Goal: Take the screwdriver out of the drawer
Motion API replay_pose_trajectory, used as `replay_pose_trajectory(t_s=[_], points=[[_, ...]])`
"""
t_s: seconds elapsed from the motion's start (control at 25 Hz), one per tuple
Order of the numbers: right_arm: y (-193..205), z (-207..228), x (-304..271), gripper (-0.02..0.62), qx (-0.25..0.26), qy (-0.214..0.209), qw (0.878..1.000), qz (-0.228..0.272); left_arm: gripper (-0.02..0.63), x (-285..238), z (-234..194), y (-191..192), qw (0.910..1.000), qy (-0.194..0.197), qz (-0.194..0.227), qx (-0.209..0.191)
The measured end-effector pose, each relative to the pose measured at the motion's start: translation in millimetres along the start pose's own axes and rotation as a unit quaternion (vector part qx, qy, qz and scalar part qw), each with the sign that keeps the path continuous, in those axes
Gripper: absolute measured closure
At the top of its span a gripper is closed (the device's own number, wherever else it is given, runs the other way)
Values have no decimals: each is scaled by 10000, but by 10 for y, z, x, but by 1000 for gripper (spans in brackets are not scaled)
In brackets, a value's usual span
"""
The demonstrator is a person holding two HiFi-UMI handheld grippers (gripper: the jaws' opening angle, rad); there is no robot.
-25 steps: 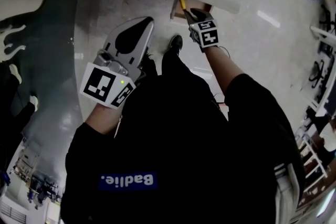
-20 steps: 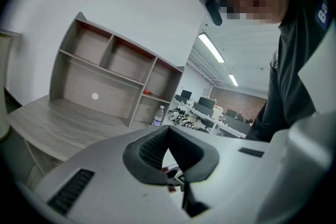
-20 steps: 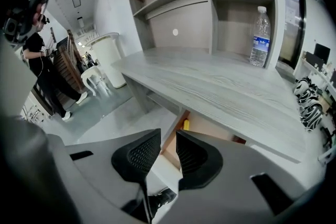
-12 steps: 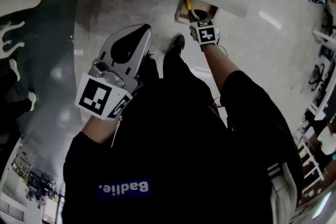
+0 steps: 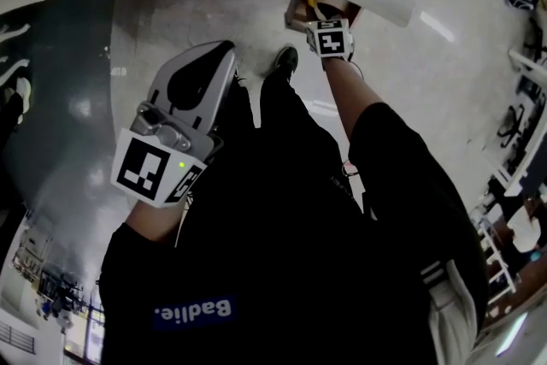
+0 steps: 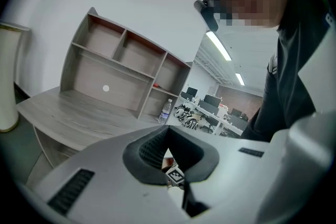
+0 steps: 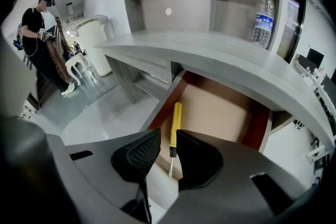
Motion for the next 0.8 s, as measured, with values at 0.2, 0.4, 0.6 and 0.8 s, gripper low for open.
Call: replay_pose_trajectory(t_s=[0.2, 0.4, 0.6, 0.8], points=[[18, 25, -189, 479, 4, 9, 10000, 21, 604, -8, -21, 102, 9999, -52, -97, 43], [42, 44, -404, 463, 104, 118, 9999, -12, 604, -22, -90, 209, 9997, -126, -189, 78], [40, 46, -559, 454, 157, 223, 9996, -50, 604, 36, -125, 311, 9992, -231, -308, 139], [55, 29, -662, 454, 275, 385, 9987, -175, 604, 56, -146, 359, 9986, -323, -386, 142]])
Point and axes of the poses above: the fingertips, and each gripper's own axes: x backward along the fingers, z to its right, y out of its underside, the point moved 9 cm from there along x, backward along the fingers, and after that the axes turned 9 degrees about -x, right-handed, at the moved point
